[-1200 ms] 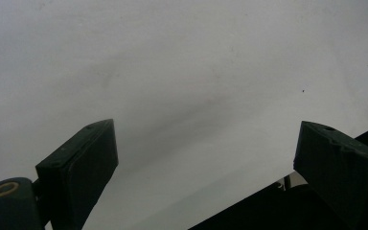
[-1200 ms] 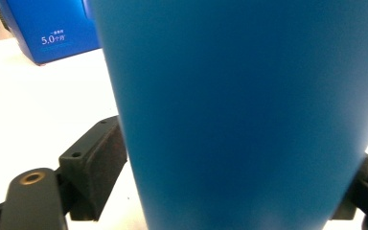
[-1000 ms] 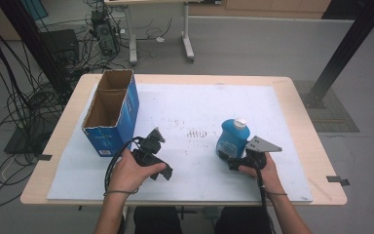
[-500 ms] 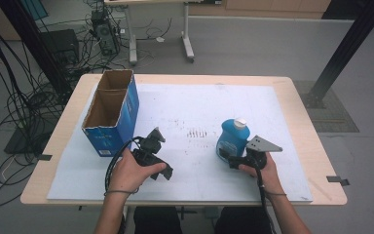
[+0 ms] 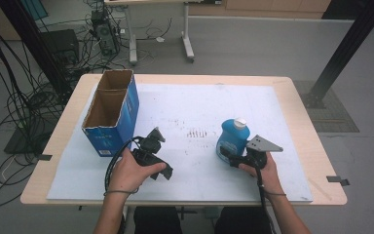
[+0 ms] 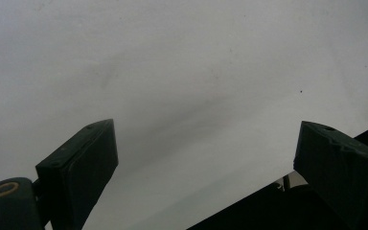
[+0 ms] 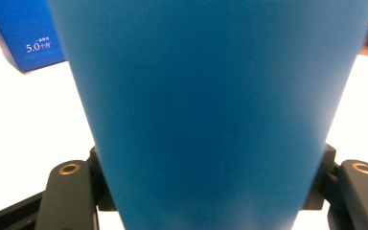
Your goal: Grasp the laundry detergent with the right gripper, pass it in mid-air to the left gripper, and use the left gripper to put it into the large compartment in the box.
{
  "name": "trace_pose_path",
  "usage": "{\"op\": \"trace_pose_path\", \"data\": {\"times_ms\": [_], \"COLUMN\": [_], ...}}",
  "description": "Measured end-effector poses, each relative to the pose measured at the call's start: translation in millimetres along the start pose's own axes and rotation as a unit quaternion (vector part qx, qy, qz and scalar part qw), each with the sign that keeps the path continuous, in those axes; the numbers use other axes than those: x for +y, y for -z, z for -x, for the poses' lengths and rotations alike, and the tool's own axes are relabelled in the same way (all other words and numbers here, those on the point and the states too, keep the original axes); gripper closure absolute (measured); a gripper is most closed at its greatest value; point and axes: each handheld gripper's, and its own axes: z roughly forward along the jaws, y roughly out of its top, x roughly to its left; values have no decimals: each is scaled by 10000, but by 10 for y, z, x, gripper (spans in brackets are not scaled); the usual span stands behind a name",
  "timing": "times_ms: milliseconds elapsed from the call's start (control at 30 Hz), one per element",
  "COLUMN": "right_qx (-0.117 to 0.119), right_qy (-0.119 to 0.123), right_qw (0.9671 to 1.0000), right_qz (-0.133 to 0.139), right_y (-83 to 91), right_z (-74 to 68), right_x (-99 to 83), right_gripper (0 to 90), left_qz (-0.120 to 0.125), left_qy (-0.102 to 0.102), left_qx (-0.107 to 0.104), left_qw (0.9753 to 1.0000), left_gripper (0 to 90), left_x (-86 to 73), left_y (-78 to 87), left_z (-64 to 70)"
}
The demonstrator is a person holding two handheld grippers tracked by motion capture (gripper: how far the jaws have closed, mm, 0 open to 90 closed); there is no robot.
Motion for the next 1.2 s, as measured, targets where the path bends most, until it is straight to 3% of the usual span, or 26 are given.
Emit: {"op": "trace_pose_path", "data": {"times_ms": [300, 1200], "right_qx": [91, 22], "right_qy": [21, 137], "right_qw": [10000, 9999], "right_qz": [-24, 18], "right_y": [1, 7], "right_z": [-14, -32], "right_x": [8, 1], "right_gripper": [398, 415], "left_qz": [1, 0], "left_qy": [4, -37], "left_qx": [12, 9], "left_qw": [10000, 10000], "left_gripper": [83, 82], "left_x": [-7, 35], "left_y": [3, 11], "left_z": [-5, 24]}}
